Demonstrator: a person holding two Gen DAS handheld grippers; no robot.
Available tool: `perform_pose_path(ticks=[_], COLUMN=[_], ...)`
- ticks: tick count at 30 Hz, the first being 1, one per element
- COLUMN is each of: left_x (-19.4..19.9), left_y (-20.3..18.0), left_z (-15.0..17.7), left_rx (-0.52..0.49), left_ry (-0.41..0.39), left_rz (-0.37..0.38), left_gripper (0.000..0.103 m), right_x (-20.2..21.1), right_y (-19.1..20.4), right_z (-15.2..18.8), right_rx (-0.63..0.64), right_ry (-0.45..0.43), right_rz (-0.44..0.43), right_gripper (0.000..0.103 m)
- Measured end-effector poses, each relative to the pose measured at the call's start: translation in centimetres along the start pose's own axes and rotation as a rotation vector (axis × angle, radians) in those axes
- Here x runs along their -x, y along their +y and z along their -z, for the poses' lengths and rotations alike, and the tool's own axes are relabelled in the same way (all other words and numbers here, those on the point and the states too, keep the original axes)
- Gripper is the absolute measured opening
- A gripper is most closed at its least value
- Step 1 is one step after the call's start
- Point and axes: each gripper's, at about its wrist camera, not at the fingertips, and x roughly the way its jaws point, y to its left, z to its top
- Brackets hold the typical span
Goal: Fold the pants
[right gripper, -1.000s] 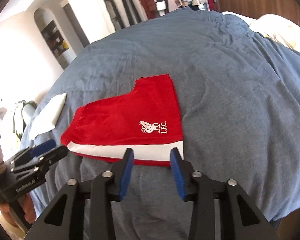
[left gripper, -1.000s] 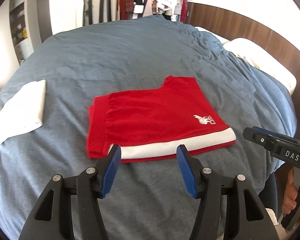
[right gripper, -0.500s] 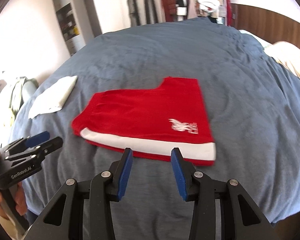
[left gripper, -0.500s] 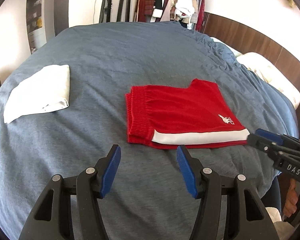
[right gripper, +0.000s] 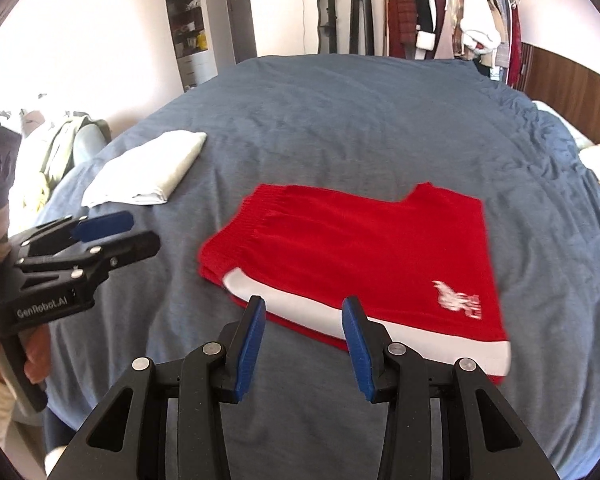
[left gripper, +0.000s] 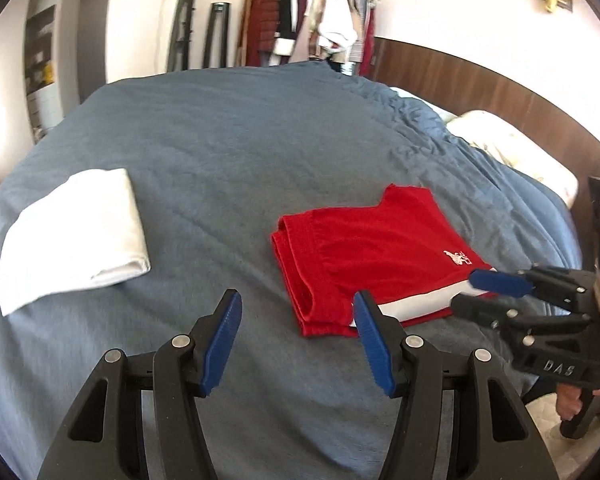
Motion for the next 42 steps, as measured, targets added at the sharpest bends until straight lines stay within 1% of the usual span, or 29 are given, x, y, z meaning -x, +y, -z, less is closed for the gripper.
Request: perform_pose_path(ticks=[4,6,8,11,12,14,17,20,24,28,30,38,42], left_x=[-0.9,-1.7,-2.4,-4.0,-4.6,-5.3,-6.7,-8.4,-10.5,-12.3,-13.0,-14.9,-15.5], left_y=[1.6,2.3,2.7,3.0,3.1,3.3,3.4,3.6,3.7,4.1,4.3,5.4,5.2], left_z=[-0.7,-1.0,-1.0,-1.2,-1.3,-1.4,-2.0,-2.6,-3.3,-3.5,-3.4,-2.6,-2.7], left_rx=[0.016,0.035,0.039,0.051,0.061,0.070,0.078,0.096,0.105,0.141,0.150,0.209,0.203], left_ry=[0.020,0.029,0.039,0.066,0.076,0.088,0.098,0.119,0.144,0.178,0.196,0.256,0.264], left_rz=[0.071,0.092,0.092,0.115,0.137,0.152,0.180,0.212,0.227,0.254,0.251,0.290,0.297], left_gripper=[0.056,0.056,0.056,0.055,0.054,0.051,0.050,0.046,0.042,0.037,0.036,0.037,0.037], right_x=[-0.9,-1.3,-1.7,-2.3,-2.7,-3.1,-3.8,-4.4,-5.1,-6.0,-6.3,-7.4,-7.7], right_y=[1.3,2.0,2.5,2.6,2.6,2.4,2.1,1.6,0.8,0.0,-0.3,-0.8,-0.9], right_z=[-0.1,-0.1,-0.2,-0.4,-0.5,-0.8,-1.3,-1.8,-2.4,-3.0,-3.1,-3.3,-3.2], right_rx=[-0.012,0.002,0.005,-0.003,-0.004,-0.009,-0.026,-0.041,-0.063,-0.093,-0.104,-0.114,-0.112], right_ry=[0.010,0.016,0.019,0.019,0.021,0.024,0.028,0.032,0.034,0.048,0.049,0.067,0.072], right_rz=[-0.019,-0.008,-0.002,0.006,0.014,0.021,0.031,0.045,0.061,0.060,0.062,0.056,0.056], right_gripper=[0.041,0.041,0.041,0.041,0.041,0.041,0.041,0.041,0.041,0.041,0.041,0.041,0.041])
